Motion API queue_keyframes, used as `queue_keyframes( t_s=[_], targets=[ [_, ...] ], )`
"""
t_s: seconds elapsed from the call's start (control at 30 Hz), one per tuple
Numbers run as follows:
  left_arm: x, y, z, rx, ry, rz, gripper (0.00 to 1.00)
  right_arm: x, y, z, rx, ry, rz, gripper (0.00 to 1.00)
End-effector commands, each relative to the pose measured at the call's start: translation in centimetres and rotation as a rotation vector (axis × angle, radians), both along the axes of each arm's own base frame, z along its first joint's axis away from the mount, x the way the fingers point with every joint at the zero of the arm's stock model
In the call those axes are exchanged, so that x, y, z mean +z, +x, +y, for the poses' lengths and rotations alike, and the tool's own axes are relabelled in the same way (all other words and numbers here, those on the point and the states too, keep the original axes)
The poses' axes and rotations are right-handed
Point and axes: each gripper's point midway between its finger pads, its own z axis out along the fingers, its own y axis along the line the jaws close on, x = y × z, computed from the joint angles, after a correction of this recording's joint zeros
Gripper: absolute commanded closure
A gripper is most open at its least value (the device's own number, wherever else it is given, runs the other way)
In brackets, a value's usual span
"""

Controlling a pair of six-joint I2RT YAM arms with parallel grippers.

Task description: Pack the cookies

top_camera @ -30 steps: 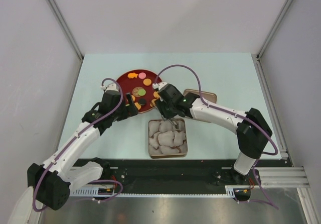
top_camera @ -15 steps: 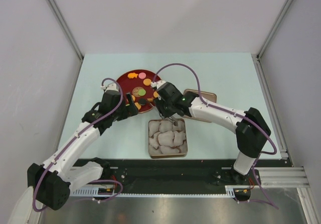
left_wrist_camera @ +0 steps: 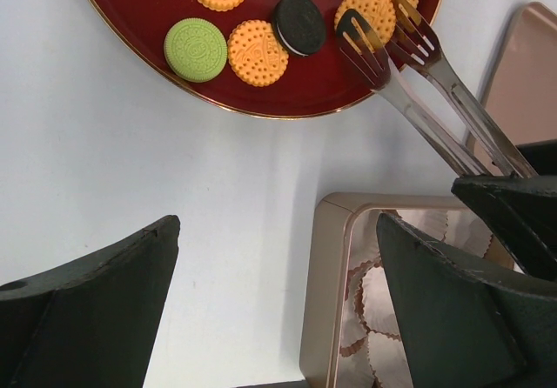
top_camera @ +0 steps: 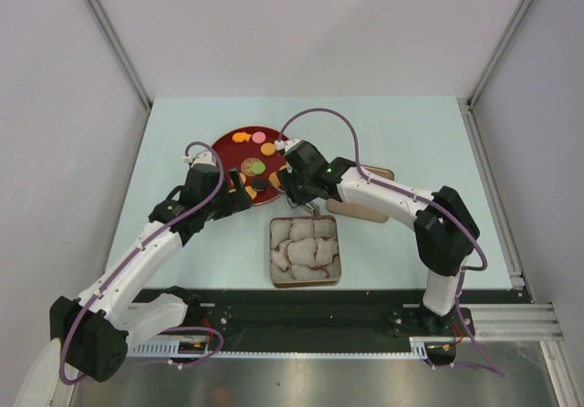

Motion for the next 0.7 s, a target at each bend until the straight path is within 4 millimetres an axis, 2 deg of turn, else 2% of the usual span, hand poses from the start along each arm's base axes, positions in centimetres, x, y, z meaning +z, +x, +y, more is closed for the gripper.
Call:
queue_keyframes(
  t_s=[0.0, 0.07, 0.37, 0.53, 0.6, 0.67],
  targets=[
    [-0.1, 0.2, -0.2, -0.005, -0.014, -0.006, 0.0, 0.8, 1.2, 1.1, 0.005, 0.039, -0.01, 0.48],
    [-0.1, 0.3, -0.2, -0.006, -0.012, -0.007, 0.0, 0.4, 1.2, 1.1, 0.004, 0.039, -0.002, 0.49],
    [-0.3, 0.3, -0.3, -0.008, -0.013, -0.001, 0.01, 1.0, 1.8, 1.3, -0.002, 0.076, -0.016, 0.72],
    [-0.3, 0.3, -0.3, -0.007, -0.014, -0.003, 0.0, 1.3, 1.6, 1.5, 0.004, 0.088, -0.013, 0.76],
    [-0.3, 0.2, -0.3, -0.007, -0.014, -0.001, 0.01, 1.5, 1.7, 1.3, -0.003, 0.086, -0.015, 0.82],
    [-0.3, 0.2, -0.2, -0.007, -0.013, 0.0, 0.0, 2.4, 1.6, 1.1, -0.011, 0.094, -0.027, 0.82]
  ],
)
